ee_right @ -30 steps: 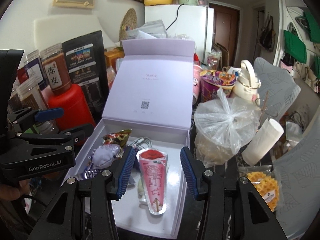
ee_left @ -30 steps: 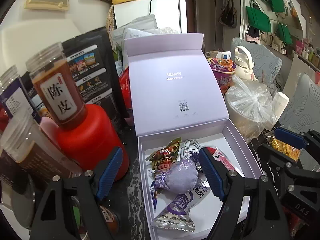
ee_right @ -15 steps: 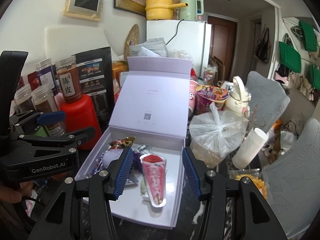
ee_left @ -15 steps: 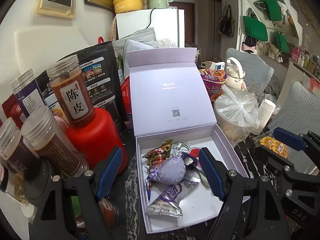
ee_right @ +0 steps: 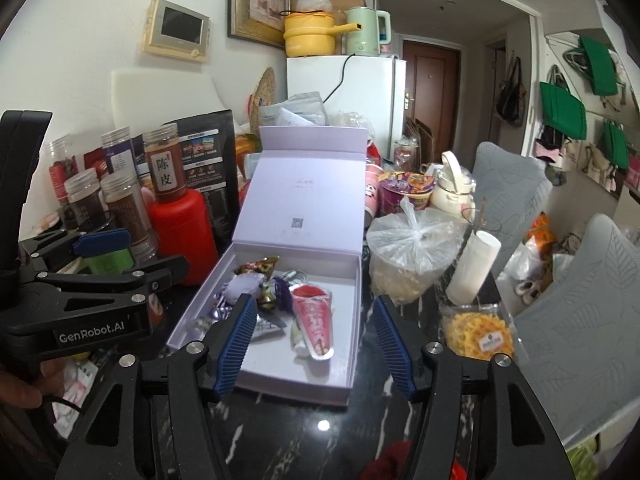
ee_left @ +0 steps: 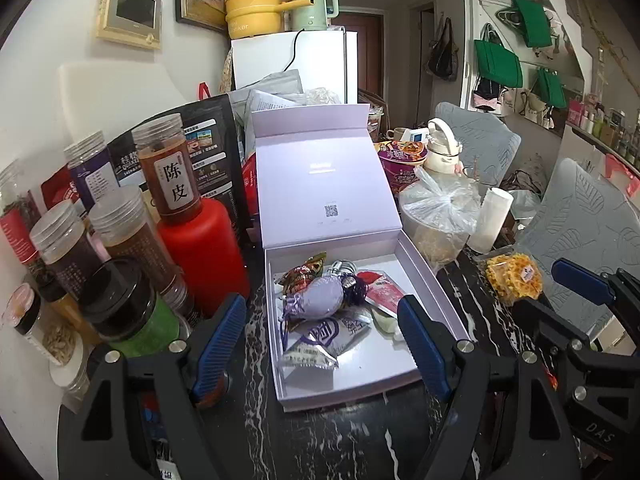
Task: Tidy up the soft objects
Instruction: 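Withdraw both open tools from the box toward the red fuzzy sock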
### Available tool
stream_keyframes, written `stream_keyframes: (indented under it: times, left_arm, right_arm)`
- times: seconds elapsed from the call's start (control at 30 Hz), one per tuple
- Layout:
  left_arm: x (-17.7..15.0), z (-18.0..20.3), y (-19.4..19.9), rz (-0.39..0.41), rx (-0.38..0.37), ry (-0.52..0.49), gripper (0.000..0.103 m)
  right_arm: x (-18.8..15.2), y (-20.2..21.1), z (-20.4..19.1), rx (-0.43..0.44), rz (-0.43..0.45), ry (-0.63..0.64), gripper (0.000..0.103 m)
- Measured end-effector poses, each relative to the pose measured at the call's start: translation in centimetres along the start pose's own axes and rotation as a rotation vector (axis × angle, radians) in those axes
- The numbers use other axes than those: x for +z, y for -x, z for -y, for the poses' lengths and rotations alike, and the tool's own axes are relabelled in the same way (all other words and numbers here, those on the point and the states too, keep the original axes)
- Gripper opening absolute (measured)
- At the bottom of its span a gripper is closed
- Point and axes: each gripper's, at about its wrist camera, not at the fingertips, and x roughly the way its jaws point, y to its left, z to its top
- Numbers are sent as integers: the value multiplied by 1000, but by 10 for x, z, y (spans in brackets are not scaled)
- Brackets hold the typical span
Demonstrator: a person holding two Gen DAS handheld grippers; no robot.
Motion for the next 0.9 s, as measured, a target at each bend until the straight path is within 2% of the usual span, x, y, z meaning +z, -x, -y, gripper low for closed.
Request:
stream_keyframes:
  times: [0.07,0.13,0.53,0.9]
  left_arm:
    - [-6,1,10,7,-3,-1,78]
    - [-11,2,18,12,-10,0,78]
    - [-45,12,54,30,-40,-5,78]
    - [-71,41,63,18,-133,-80,78]
  right_arm:
    - [-6,12,-2,-8,5,1,62]
    - [-11,22,-3,-20,12,-7,69]
    - [-44,76,-2,-107,45,-36,78]
    - [-80,90,15,-172,14,-82,79]
